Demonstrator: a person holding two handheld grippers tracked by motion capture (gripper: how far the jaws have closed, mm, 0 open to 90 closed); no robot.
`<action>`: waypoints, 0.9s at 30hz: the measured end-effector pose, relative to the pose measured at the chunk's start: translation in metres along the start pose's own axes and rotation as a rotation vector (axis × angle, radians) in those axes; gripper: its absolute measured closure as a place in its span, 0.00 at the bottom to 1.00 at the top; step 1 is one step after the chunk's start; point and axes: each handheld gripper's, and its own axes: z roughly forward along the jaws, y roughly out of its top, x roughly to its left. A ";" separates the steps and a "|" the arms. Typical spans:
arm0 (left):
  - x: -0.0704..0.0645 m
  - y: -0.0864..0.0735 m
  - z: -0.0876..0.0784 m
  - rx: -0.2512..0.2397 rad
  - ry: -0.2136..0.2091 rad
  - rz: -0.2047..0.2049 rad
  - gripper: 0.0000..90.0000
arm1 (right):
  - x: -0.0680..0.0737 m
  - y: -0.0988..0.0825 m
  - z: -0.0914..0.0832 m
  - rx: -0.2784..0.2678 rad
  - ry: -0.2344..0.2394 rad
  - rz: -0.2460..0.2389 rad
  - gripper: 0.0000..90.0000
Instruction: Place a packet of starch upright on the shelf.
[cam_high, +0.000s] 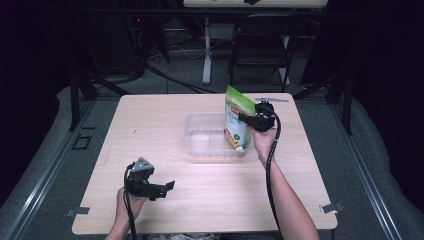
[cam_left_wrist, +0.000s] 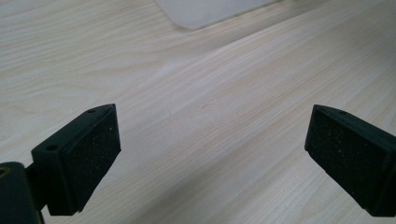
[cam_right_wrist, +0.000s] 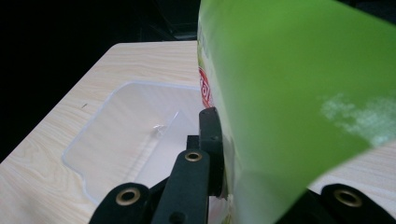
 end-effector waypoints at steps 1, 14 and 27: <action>0.000 0.000 0.000 -0.001 0.003 0.006 0.04 | 0.000 0.000 -0.001 0.002 -0.006 -0.002 1.00; -0.001 0.000 0.000 0.004 0.007 0.011 0.04 | -0.011 -0.005 -0.005 0.032 -0.061 -0.021 1.00; -0.001 0.000 0.000 0.010 0.005 0.013 0.04 | -0.020 -0.002 -0.019 0.094 -0.032 -0.018 0.53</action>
